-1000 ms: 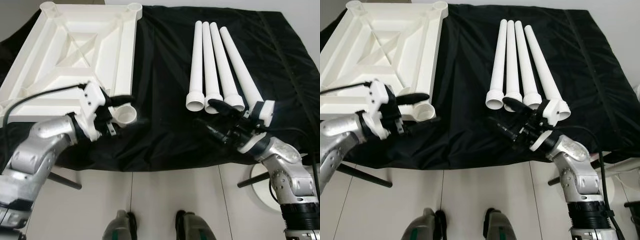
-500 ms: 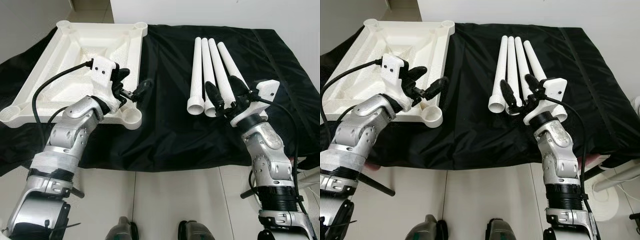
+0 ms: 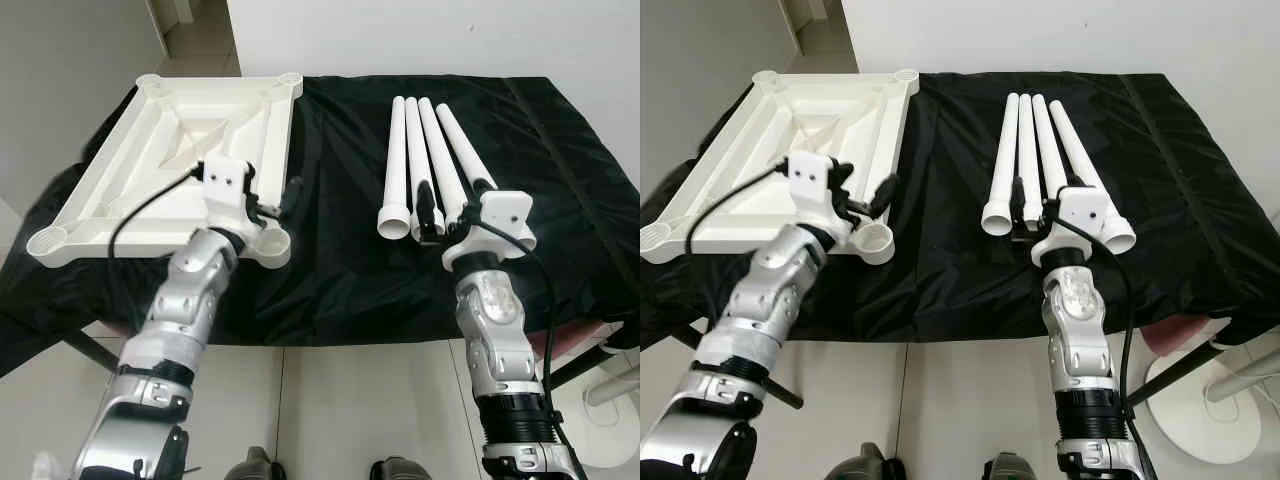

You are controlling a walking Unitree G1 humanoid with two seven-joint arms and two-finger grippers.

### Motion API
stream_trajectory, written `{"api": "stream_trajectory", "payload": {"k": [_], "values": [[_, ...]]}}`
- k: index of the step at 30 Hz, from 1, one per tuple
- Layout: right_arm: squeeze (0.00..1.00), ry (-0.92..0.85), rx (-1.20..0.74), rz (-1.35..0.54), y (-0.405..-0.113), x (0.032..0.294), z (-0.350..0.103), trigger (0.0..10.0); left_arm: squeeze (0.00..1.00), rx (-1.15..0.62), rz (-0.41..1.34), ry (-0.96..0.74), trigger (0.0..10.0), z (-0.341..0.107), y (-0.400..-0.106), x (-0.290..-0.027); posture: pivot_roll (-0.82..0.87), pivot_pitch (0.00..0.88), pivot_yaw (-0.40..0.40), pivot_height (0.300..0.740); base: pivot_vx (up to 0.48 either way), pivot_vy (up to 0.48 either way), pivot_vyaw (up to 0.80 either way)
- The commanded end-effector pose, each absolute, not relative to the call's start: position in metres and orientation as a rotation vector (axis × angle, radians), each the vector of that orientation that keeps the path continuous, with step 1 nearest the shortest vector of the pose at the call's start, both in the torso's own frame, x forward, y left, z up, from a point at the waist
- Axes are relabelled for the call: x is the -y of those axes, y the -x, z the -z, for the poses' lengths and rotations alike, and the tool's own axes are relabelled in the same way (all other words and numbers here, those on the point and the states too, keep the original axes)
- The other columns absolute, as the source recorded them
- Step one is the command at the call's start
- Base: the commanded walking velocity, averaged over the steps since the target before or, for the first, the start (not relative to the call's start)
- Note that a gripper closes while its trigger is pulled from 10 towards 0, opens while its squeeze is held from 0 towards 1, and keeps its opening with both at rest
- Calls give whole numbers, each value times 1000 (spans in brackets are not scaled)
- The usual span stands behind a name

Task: Building children table

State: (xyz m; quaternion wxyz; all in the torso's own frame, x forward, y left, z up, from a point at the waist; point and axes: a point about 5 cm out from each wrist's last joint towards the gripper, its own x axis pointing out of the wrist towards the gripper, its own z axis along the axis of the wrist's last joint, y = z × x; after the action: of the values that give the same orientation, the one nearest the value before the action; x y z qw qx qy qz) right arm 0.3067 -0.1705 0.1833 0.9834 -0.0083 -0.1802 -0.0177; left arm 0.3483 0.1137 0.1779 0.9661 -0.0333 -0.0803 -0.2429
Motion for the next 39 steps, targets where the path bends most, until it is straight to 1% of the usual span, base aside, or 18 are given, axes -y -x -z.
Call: {"api": "stream_trajectory", "payload": {"k": [1, 3, 4, 7, 8, 10, 14, 16, 17, 19, 20, 22, 25, 28, 29, 35, 36, 39], "values": [[0, 27, 358, 54, -306, 170, -180, 10000, 0, 152, 256, 63, 10000, -174, -351, -125, -107, 6, 89, 740, 0, 0, 0], [0, 45, 364, 75, -304, 172, -179, 10000, 0, 145, 252, 58, 10000, -171, -349, -124, -90, 7, 69, 740, 0, 0, 0], [0, 54, 363, 72, -305, 172, -178, 10000, 0, 150, 257, 66, 10000, -171, -349, -122, -77, 12, 40, 740, 0, 0, 0], [0, 59, 361, 68, -305, 172, -177, 10000, 0, 160, 262, 72, 10000, -172, -349, -119, -77, 12, 40, 740, 0, 0, 0], [0, 82, 354, 69, -307, 170, -176, 10000, 0, 130, 290, 80, 10000, -168, -349, -117, -74, 16, 36, 740, 0, 0, 0], [0, 128, 344, 35, -311, 165, -174, 10000, 0, 101, 347, 31, 10000, -165, -350, -118, -64, 24, 34, 740, 0, 0, 0], [0, 183, 337, 31, -311, 166, -171, 10000, 0, 144, 316, 90, 10000, -177, -356, -119, -71, 18, 33, 740, 0, 0, 0], [0, 196, 331, 32, -311, 168, -170, 10000, 0, 163, 291, 97, 10000, -179, -356, -119, -84, 14, 37, 740, 0, 0, 0], [0, 189, 319, 49, -312, 173, -171, 10000, 0, 161, 267, 136, 10000, -176, -354, -120, -111, 3, 59, 740, 0, 0, 0], [0, 178, 315, 62, -313, 176, -171, 10000, 0, 149, 264, 166, 10000, -173, -353, -120, -111, 3, 59, 740, 0, 0, 0], [0, 188, 319, 68, -313, 177, -173, 10000, 0, 132, 256, 187, 10000, -168, -352, -120, -138, 0, 90, 740, 0, 0, 0], [0, 197, 323, 70, -313, 177, -173, 10000, 0, 121, 249, 198, 10000, -165, -351, -120, -138, 0, 90, 740, 0, 0, 0], [0, 204, 351, 98, -311, 182, -177, 10000, 0, 109, 308, 151, 10000, -162, -352, -111, -150, 0, 100, 740, 0, 0, 0], [0, 184, 335, 88, -310, 181, -172, 10000, 0, 125, 315, 102, 10000, -168, -357, -110, -85, 0, 49, 740, 0, 0, 0], [0, 184, 335, 88, -310, 181, -172, 10000, 0, 125, 315, 102, 10000, -168, -357, -110, -85, 0, 49, 740, 0, 0, 0], [0, 175, 319, 51, -316, 170, -168, 10000, 0, 148, 296, 64, 10000, -173, -359, -118, -71, 0, 30, 740, 0, 0, 0], [0, 170, 319, 29, -320, 165, -170, 10000, 0, 153, 271, 58, 10000, -171, -358, -123, -70, 0, 17, 740, 0, 0, 0], [0, 168, 319, 20, -320, 163, -170, 10000, 0, 154, 260, 56, 10000, -170, -357, -125, -70, 0, 17, 740, 0, 0, 0]]}}
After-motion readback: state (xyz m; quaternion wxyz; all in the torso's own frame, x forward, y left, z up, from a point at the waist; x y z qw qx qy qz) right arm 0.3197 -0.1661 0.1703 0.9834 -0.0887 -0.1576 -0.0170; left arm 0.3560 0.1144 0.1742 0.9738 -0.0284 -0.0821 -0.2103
